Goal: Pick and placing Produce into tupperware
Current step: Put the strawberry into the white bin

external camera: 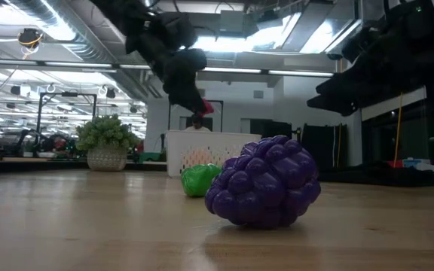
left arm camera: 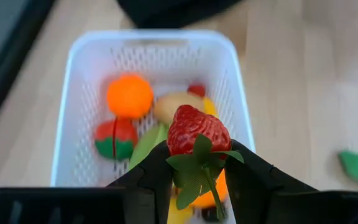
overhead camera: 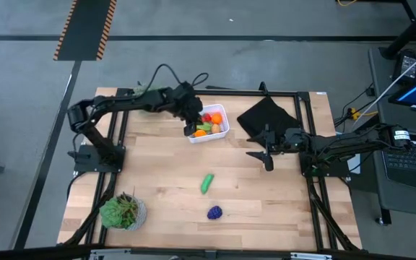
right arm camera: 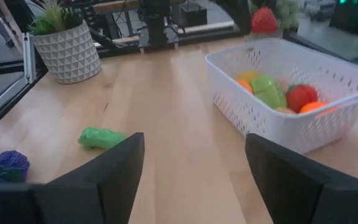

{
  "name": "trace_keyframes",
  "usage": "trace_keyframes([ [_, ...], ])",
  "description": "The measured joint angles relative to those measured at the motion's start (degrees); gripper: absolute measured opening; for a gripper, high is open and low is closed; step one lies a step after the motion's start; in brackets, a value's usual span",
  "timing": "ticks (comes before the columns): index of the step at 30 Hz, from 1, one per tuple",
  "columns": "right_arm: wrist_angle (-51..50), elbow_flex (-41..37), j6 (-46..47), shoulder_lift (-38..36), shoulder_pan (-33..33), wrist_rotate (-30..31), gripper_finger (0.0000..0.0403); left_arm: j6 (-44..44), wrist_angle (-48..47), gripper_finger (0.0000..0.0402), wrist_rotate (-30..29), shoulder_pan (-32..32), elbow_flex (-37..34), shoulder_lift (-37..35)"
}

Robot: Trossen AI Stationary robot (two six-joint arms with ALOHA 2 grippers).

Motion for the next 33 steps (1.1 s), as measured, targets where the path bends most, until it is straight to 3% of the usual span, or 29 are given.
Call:
trace_keyframes([
  [7,-0.52,0.0,3.42,0.02,0.0,-0.04,0.0281,3.85,-15.42,0.0114,-1.03,-0.37,10.33,6.24],
  [12,-0.61,0.0,5.45,0.02,0.0,-0.17,0.0281,6.53,-18.91,0.0114,-2.26,-0.96,14.66,8.47],
  [33,-0.68,0.0,4.11,0.02,0.01,-0.13,0.0281,6.14,-21.43,0.0114,-2.33,-1.4,15.85,8.56],
])
